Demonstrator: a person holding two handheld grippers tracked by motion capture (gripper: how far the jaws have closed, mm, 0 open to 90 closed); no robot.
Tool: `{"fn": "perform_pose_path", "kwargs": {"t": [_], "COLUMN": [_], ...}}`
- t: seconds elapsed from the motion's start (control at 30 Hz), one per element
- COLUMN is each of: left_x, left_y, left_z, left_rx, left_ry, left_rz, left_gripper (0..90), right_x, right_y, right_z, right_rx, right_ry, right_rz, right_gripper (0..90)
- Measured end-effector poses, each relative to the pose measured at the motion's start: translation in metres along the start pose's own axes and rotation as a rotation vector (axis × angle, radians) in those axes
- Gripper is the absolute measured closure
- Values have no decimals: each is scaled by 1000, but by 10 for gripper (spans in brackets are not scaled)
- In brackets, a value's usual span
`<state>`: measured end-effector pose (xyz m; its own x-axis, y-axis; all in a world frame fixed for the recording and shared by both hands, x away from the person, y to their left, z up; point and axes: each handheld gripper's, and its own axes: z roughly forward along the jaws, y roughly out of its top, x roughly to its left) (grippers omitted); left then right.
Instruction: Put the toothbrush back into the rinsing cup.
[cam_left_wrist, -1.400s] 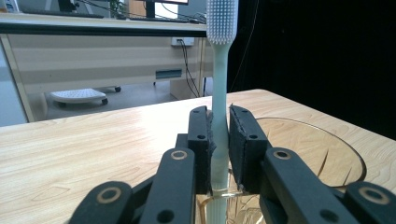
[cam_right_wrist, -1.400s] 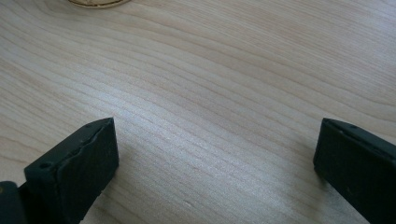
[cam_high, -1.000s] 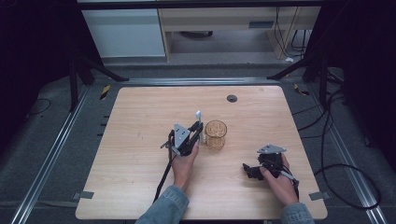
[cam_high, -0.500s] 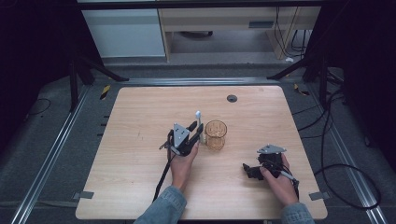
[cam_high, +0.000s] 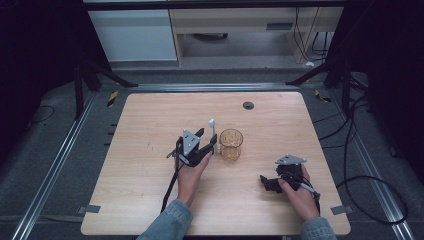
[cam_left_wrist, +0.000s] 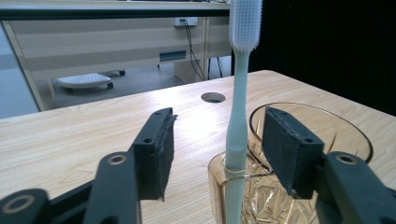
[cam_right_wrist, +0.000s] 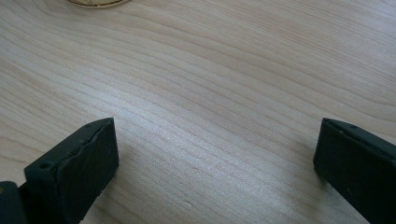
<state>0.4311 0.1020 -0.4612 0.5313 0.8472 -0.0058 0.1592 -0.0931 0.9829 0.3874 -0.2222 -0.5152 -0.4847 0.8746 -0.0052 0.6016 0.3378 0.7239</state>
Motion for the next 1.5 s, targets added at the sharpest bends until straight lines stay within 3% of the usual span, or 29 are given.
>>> {"fn": "perform_pose_path", "kwargs": {"t": [0.23,0.57,1.0,1.37,1.5], "left_x": [1,5,7,12,17], "left_y": [8,15,19,20,21], "left_z": [-2,-4,-9,-14,-20], "left_rx": [39,136,253,332,368], "left_ry": [-29,-48,-68,-114,-114], "left_rz": [2,41,76,107,103], "left_gripper": [324,247,217,195,194], "right_x": [0,0,0,0,0], "right_y": [0,0,0,0,0], "right_z": [0,0,0,0,0], "right_rx": [1,0,0,0,1], "right_ry": [-1,0,0,0,-1], "right_rz": [0,0,0,0,0], "right_gripper": [4,4,4,4,4]}}
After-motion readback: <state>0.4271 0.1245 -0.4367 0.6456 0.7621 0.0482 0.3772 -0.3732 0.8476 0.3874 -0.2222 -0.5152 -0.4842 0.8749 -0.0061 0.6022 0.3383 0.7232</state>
